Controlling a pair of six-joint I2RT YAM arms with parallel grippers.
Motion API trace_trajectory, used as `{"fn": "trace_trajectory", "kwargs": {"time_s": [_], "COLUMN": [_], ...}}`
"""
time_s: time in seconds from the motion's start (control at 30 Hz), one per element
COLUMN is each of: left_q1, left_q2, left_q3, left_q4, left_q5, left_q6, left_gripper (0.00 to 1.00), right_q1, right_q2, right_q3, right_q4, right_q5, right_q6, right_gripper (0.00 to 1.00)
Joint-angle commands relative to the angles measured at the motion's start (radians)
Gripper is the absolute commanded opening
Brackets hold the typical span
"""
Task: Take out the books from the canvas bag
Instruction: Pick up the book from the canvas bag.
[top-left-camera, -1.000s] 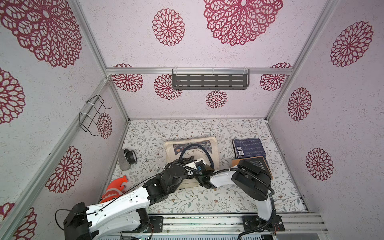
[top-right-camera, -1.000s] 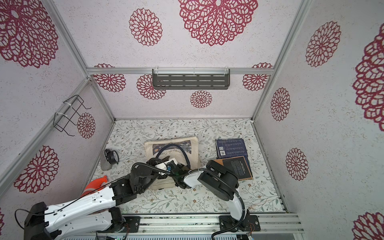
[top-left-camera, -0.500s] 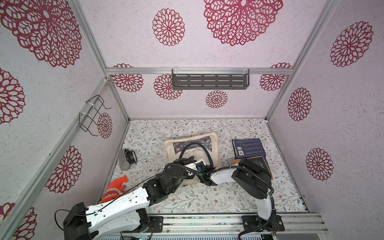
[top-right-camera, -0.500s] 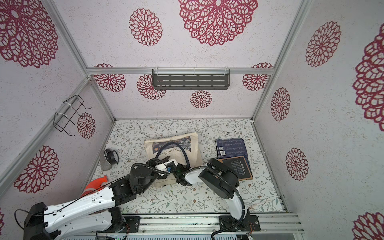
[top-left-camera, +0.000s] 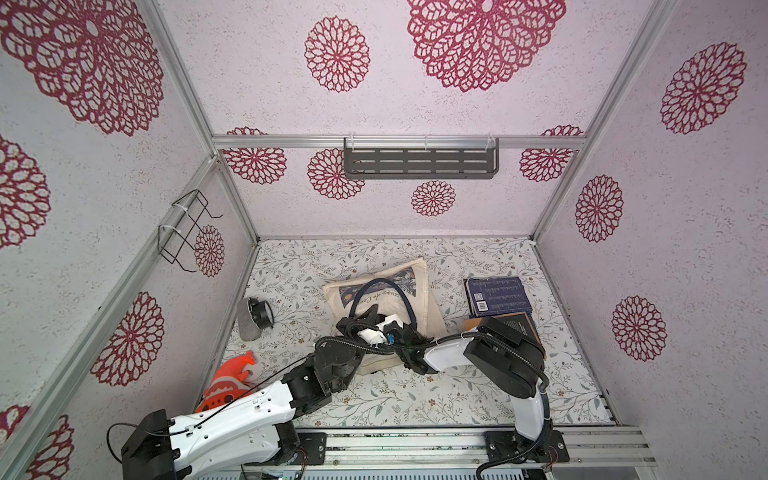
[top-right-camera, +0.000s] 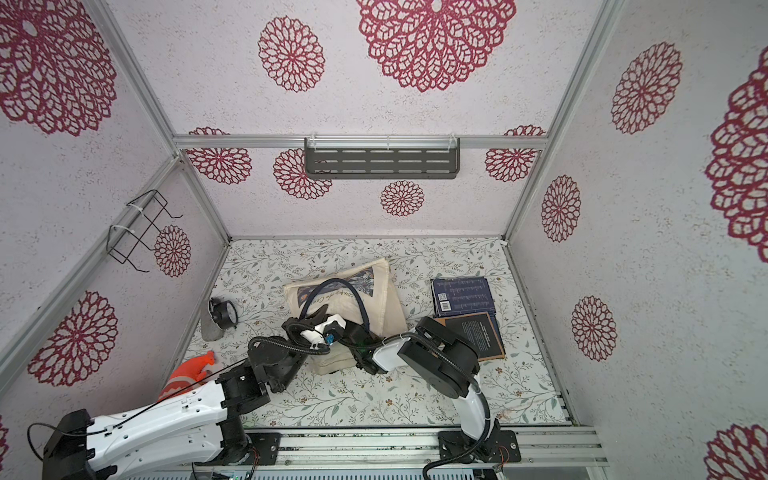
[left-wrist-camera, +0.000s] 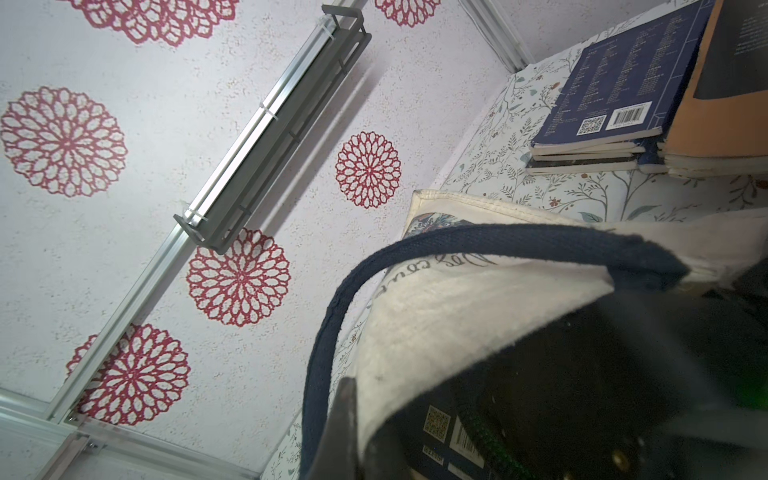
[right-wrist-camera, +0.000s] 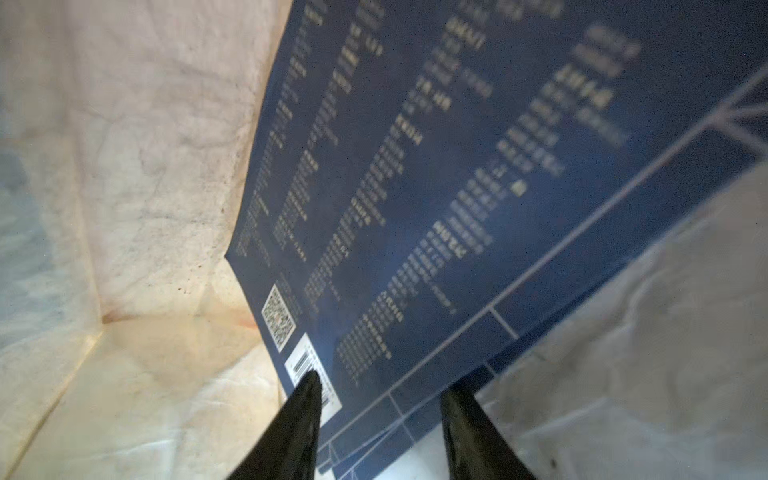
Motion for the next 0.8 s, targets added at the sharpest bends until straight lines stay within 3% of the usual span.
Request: {"fn": "trace_trajectory", "kwargs": {"time_s": [0.0, 0.5, 0.77], "left_q1": [-0.025, -0.023, -0.013], "left_q2": [-0.030, 0.042, 0.066], "left_q3": [0.029, 0.086, 0.106], "left_q4": [0.140, -0.025, -0.058], "left_q5": [0.025, 0.042, 0.035], "left_q6": [0.028, -0.038, -0.075], "left_gripper": [0.00, 0.00, 0.00], "right_q1": [-0.033, -0.037, -0.036], "right_q2": [-0.068, -0.119, -0.070], "right_q3": [0.021, -0.001, 0.016], "right_q4": [0.082, 0.184, 0.140], "right_q5": [0.093, 0.089, 0.049], "right_q6": [-0.089, -0.195, -0.107], "right_gripper": [0.46, 0.43, 0.41]}}
